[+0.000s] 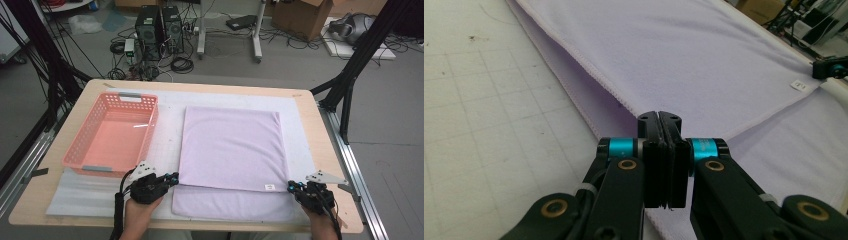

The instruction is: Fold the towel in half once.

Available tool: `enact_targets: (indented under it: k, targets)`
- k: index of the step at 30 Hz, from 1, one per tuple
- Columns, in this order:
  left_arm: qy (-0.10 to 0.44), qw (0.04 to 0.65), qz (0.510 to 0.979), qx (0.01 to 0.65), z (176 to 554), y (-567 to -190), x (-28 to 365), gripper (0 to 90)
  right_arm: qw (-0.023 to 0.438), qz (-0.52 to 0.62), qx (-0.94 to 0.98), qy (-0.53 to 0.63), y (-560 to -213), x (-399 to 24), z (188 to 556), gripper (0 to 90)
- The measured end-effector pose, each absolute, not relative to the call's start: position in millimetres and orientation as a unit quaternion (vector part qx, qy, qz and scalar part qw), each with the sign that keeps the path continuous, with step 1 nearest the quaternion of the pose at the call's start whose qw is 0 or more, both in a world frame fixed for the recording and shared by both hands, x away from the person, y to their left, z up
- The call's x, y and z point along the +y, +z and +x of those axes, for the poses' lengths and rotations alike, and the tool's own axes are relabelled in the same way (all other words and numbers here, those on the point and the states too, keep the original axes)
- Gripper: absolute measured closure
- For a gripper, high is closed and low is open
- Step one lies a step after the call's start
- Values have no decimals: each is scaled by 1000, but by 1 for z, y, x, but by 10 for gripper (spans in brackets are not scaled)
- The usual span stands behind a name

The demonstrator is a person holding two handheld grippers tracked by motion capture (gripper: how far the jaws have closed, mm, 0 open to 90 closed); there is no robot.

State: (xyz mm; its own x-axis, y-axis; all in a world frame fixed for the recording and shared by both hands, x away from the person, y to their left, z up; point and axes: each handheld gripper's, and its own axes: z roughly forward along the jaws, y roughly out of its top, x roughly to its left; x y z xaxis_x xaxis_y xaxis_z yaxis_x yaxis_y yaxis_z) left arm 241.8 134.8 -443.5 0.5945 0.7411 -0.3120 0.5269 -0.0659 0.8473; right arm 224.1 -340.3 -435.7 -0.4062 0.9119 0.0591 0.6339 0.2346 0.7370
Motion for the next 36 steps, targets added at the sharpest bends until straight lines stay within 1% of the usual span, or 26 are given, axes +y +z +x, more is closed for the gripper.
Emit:
enact_targets:
  k: [6, 13, 22, 29, 36]
  targets:
    - [105, 523, 727, 433, 237, -441, 135, 884, 194, 507, 764, 349, -434, -340, 219, 866]
    - [103, 525, 727, 431, 222, -439, 137, 884, 189, 510, 761, 355, -432, -342, 207, 866]
    - [98, 525, 731, 425, 189, -440, 143, 884, 190, 513, 758, 355, -430, -342, 175, 866]
    - [99, 526, 732, 422, 171, -439, 148, 884, 199, 509, 760, 353, -427, -336, 148, 866]
    - [92, 520, 734, 427, 157, -443, 150, 884, 195, 508, 761, 354, -425, -336, 133, 866]
